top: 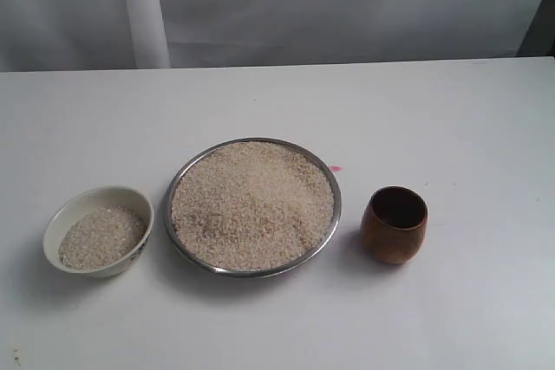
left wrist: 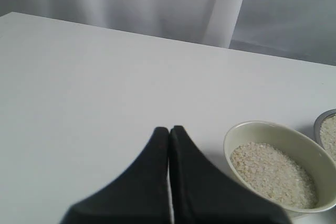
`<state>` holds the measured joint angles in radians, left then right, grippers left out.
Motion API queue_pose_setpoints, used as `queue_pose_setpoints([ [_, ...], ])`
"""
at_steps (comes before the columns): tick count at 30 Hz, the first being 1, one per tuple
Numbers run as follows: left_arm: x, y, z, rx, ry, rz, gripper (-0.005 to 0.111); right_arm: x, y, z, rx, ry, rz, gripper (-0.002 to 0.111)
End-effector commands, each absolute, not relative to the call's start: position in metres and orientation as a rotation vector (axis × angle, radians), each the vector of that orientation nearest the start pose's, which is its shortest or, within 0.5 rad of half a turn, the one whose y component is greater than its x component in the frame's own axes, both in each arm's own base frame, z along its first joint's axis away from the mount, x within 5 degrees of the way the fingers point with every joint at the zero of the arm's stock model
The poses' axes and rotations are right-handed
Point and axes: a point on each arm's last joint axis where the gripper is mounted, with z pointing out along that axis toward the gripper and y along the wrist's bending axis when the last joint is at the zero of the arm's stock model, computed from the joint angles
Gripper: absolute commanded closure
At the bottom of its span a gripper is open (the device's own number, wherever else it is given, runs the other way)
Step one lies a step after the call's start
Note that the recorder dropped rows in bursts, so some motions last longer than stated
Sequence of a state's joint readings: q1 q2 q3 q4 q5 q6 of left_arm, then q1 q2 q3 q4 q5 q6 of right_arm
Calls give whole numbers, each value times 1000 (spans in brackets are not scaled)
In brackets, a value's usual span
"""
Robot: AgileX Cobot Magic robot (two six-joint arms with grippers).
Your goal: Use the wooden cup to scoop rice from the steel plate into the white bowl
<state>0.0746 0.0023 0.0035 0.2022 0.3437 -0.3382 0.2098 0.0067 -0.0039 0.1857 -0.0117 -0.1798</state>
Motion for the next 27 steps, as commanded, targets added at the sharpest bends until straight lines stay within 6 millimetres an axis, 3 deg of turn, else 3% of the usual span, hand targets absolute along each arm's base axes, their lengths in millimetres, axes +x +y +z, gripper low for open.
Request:
queue_pose_setpoints([
  [1, 53, 10, 183, -248, 1797, -1, 107, 55, 12, 214, -150, 1468, 172, 108],
  [13, 53, 10, 183, -248, 1797, -1, 107, 54, 12, 216, -176, 1485, 155, 108],
  [18, 53, 10, 183, -248, 1797, -1, 107, 52, 11, 274, -232, 1401, 82, 108],
  [27, 53, 10, 183, -248, 1797, -1, 107, 96, 20, 314, -276, 1500, 45, 108],
])
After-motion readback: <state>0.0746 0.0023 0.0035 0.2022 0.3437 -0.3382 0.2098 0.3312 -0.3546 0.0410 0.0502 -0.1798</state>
